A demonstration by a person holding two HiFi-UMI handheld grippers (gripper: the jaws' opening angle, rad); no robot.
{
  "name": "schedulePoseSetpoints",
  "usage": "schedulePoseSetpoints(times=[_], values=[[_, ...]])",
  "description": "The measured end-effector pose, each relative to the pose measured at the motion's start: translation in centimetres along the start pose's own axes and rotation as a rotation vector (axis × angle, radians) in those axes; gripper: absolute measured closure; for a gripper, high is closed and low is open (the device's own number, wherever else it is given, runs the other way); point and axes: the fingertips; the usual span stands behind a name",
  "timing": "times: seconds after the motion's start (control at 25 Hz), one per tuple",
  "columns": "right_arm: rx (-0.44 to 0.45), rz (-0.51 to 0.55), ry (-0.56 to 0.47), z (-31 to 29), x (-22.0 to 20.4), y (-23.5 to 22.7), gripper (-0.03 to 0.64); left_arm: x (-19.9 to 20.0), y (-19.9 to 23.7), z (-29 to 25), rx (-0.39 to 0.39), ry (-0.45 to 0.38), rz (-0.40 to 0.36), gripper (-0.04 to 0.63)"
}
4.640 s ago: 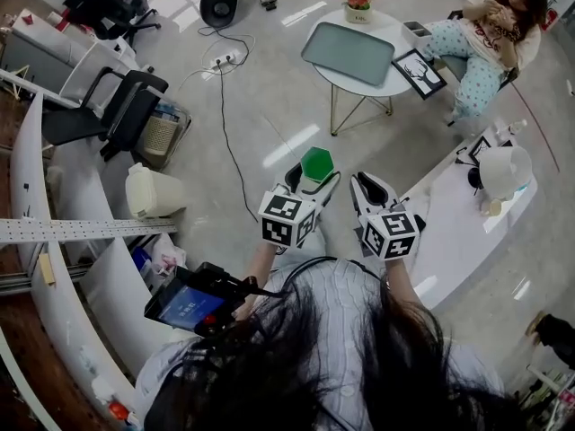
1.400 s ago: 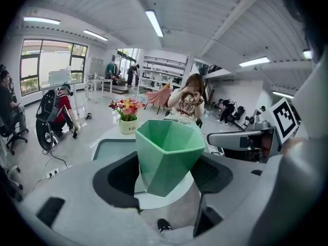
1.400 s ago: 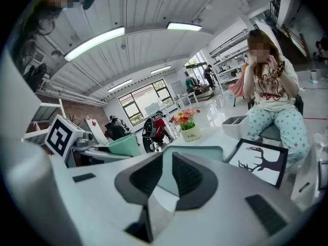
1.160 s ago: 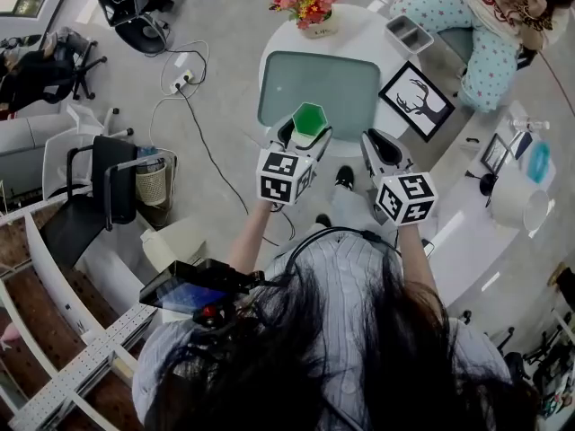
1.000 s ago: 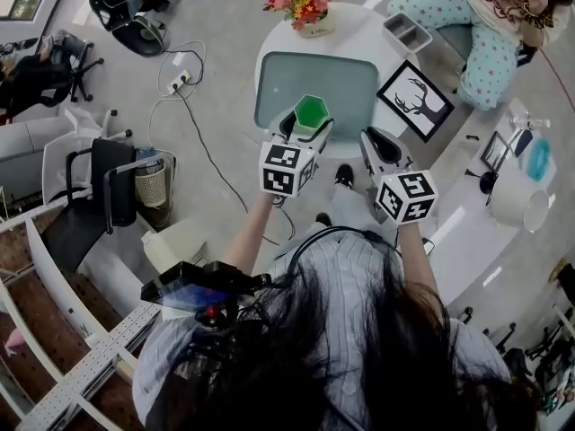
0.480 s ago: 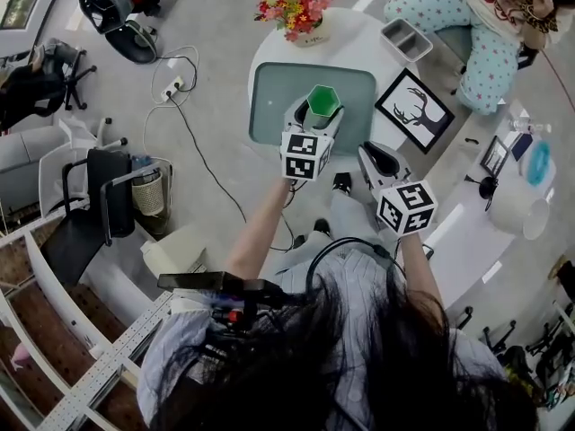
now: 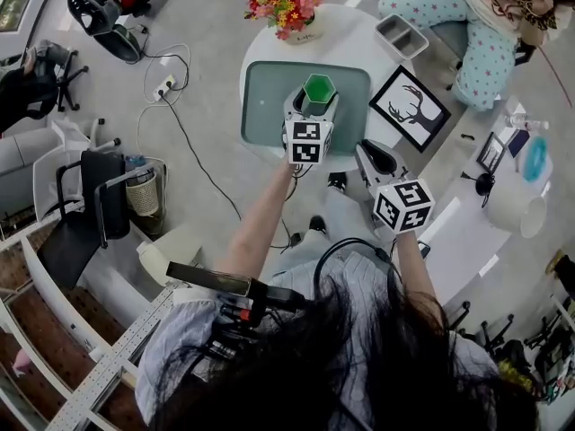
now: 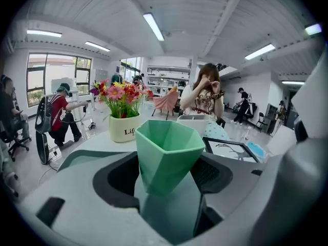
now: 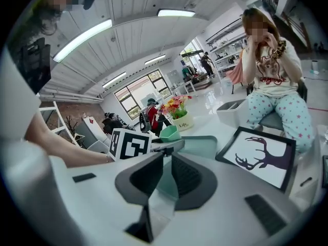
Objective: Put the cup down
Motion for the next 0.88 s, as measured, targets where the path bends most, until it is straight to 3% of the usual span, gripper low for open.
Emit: schedulePoseSetpoints(times=[0.64, 0.88], values=[[-0.021, -0.006, 0.011, -0.2, -0.3, -0.9, 0.548, -2.1, 0.8, -1.2, 0.027, -0.004, 0.016, 0.273], [-0.024, -0.014, 0.022, -0.2, -0.8, -1.0, 0.548, -2.6, 0.8, -1.2, 0.001, 0.013, 0.029, 0.272]])
Point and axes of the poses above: the fingertips, and each gripper's own axes: z backward along the fingers, y to its left, x out of its top, and after that the axes turned 2 degrees about -x, right-handed
